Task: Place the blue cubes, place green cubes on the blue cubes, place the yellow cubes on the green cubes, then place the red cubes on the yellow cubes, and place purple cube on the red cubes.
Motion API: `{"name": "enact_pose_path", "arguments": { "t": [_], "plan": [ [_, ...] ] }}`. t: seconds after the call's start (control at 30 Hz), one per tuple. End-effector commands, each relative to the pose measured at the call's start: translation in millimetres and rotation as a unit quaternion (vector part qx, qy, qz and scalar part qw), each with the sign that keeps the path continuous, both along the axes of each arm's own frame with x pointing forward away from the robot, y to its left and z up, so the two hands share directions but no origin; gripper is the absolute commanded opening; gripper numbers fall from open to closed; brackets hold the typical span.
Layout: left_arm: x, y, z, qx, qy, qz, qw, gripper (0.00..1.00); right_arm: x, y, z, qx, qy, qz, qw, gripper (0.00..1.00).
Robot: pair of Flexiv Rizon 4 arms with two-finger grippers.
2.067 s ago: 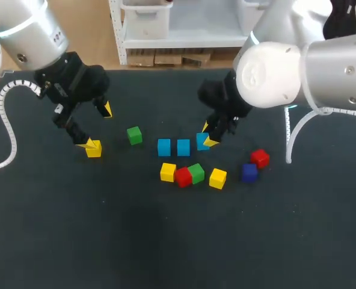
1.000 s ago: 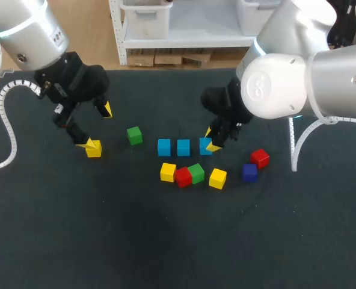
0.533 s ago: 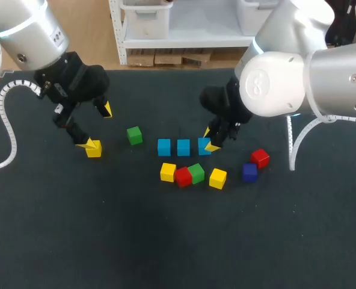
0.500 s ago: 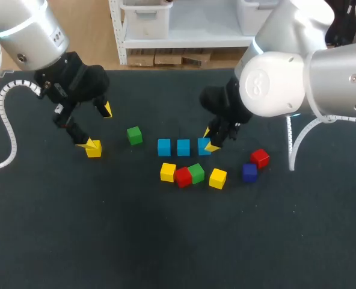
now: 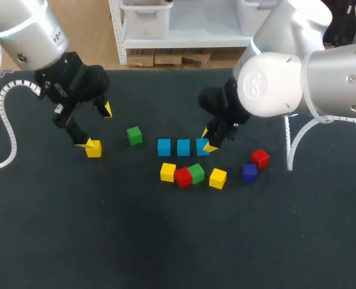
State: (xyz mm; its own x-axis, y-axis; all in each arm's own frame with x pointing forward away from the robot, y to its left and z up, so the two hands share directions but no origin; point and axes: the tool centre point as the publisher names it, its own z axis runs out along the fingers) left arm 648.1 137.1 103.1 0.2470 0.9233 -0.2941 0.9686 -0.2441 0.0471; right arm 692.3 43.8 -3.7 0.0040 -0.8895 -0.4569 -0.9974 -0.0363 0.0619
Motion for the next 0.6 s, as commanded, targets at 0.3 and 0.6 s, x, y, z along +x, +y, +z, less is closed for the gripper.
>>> {"name": "enact_pose_path", "arguments": {
  "t": [0.3, 0.6],
  "plan": [
    [0.8, 0.7, -0.2, 0.000, 0.000, -0.001, 1.000, 1.00, 2.1, -2.6, -2.0, 0.002, 0.003, 0.000, 1.000, 0.00],
    [0.8, 0.7, -0.2, 0.000, 0.000, -0.001, 1.000, 1.00, 2.0, -4.7, -4.6, 0.003, 0.007, 0.001, 1.000, 0.00]
  ]
}}
